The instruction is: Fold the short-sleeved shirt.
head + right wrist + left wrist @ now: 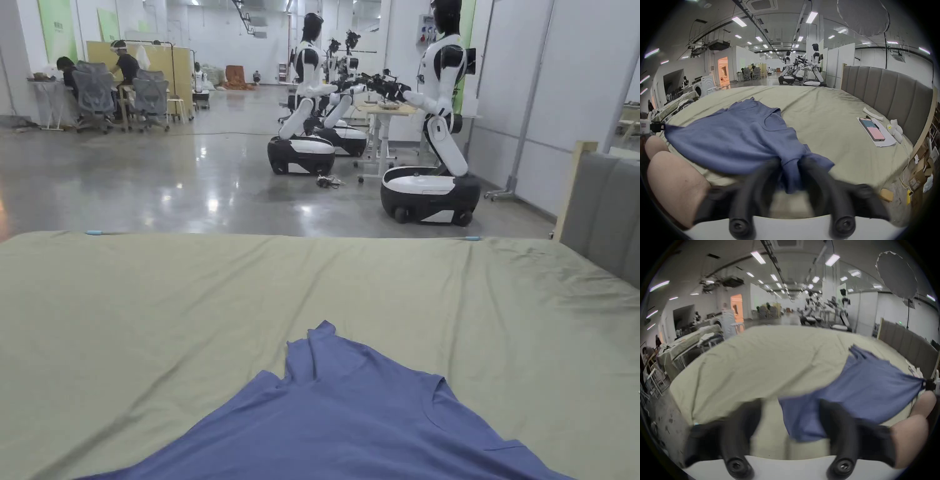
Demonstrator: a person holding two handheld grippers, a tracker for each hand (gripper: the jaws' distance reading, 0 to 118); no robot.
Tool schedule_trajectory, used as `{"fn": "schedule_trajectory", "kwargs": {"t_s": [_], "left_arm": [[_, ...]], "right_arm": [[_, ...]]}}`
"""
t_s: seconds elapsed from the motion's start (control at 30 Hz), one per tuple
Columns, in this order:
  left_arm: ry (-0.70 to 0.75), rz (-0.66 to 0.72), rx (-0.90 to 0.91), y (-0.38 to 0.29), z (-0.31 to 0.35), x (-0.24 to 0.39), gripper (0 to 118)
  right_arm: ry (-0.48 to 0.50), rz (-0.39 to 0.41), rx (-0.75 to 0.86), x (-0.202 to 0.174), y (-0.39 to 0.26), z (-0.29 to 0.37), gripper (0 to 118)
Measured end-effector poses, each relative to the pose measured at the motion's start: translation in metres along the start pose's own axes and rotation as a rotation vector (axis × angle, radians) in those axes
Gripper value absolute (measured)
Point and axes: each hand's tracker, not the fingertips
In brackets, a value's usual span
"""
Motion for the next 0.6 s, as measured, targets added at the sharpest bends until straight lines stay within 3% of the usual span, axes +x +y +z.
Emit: {"fn": "schedule_trajectory", "kwargs": {"t_s": [0.03, 0.07, 0.13, 0.23, 0.27, 0.3, 0.33, 0.37, 0.4, 0.47, 0.5, 0.6], "left_arm": [[-0.029, 0.025, 0.038, 0.005, 0.011, -0.002, 115], [-0.051, 0.058, 0.070, 0.010, 0.026, -0.004, 117], [-0.039, 0.092, 0.144, 0.015, 0.064, 0.001, 117], [-0.003, 0.091, 0.206, 0.014, 0.103, 0.002, 117], [0.010, 0.100, 0.207, 0.012, 0.113, 0.002, 117], [0.014, 0.115, 0.197, 0.010, 0.121, 0.002, 114], [0.001, 0.133, 0.186, 0.008, 0.126, 0.001, 107], [-0.022, 0.170, 0.171, 0.003, 0.132, 0.000, 90], [-0.020, 0.178, 0.156, 0.000, 0.133, 0.001, 66], [-0.026, 0.149, 0.111, -0.005, 0.128, 0.003, 33], [-0.022, 0.122, 0.057, -0.013, 0.118, 0.004, 0], [-0.070, 0.174, -0.037, -0.022, 0.090, 0.002, 0]], "right_arm": [[0.004, -0.012, 0.017, -0.002, 0.003, 0.009, 104], [0.013, -0.023, 0.032, -0.001, 0.004, 0.016, 118], [0.030, -0.050, 0.158, 0.003, 0.008, 0.036, 118], [0.014, -0.083, 0.213, 0.007, 0.027, 0.055, 117], [0.018, -0.086, 0.217, 0.006, 0.033, 0.061, 111], [0.016, -0.085, 0.225, -0.023, 0.033, 0.070, 87], [0.015, -0.082, 0.230, -0.031, 0.037, 0.074, 50], [0.025, -0.073, 0.244, -0.040, 0.042, 0.079, 9], [0.033, -0.061, 0.251, -0.049, 0.046, 0.081, 0], [0.064, -0.018, 0.260, -0.062, 0.051, 0.079, 0], [0.116, -0.015, 0.239, -0.065, 0.055, 0.080, 0], [0.133, 0.025, 0.222, -0.082, 0.063, 0.082, 0]]}}
